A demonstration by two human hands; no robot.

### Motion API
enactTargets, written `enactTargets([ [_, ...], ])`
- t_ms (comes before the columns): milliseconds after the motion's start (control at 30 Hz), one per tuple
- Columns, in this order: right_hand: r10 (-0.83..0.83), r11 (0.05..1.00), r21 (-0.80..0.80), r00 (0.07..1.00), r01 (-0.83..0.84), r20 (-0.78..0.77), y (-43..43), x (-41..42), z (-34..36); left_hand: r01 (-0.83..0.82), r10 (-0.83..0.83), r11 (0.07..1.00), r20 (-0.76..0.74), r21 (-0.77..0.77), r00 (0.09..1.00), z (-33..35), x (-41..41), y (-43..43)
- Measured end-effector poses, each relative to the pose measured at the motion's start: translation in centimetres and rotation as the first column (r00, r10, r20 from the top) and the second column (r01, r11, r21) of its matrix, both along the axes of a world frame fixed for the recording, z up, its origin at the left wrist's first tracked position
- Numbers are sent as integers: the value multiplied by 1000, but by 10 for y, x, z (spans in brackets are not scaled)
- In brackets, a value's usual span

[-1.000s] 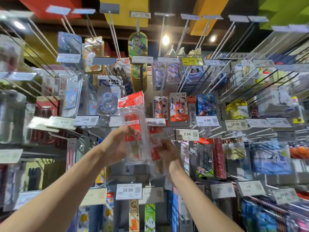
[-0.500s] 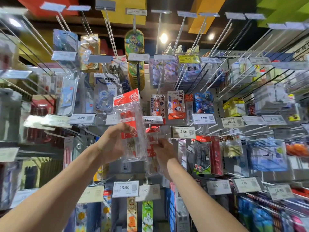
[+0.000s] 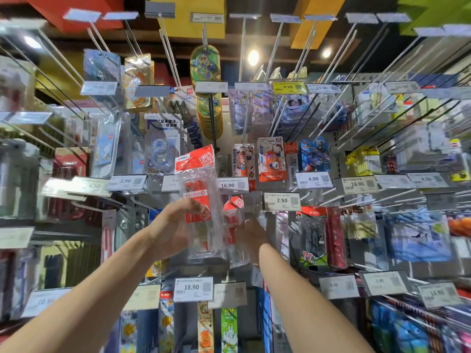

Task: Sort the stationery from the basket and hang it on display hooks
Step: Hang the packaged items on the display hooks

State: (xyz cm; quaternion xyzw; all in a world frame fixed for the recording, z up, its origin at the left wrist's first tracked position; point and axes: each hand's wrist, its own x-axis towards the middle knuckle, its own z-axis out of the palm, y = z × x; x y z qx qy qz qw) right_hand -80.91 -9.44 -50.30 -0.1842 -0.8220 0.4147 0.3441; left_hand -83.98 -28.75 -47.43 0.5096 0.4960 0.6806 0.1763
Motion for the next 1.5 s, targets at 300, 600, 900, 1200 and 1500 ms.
enactTargets([
  [300, 196, 966, -13, 763, -258, -615, -42, 53, -17, 36, -37, 999, -77, -23, 996, -27, -5, 0],
  [600, 479, 877, 259, 763, -404, -433, -63, 84, -28, -14, 13, 1000, -36, -8, 999, -43, 2, 14],
  [900, 424, 780, -219, 752, -587, -505, -36, 87, -41, -115, 113, 993, 89, 22, 990, -36, 13, 2],
  [1200, 258, 900, -282, 927, -334, -273, -16, 78, -57, -113, 103, 992, 134, 64, 986, -8, 9, 0],
  [1500, 221, 917, -278, 945, -286, -242, -26, 58, -28, -63, 54, 993, 100, 98, 994, 19, 17, 4],
])
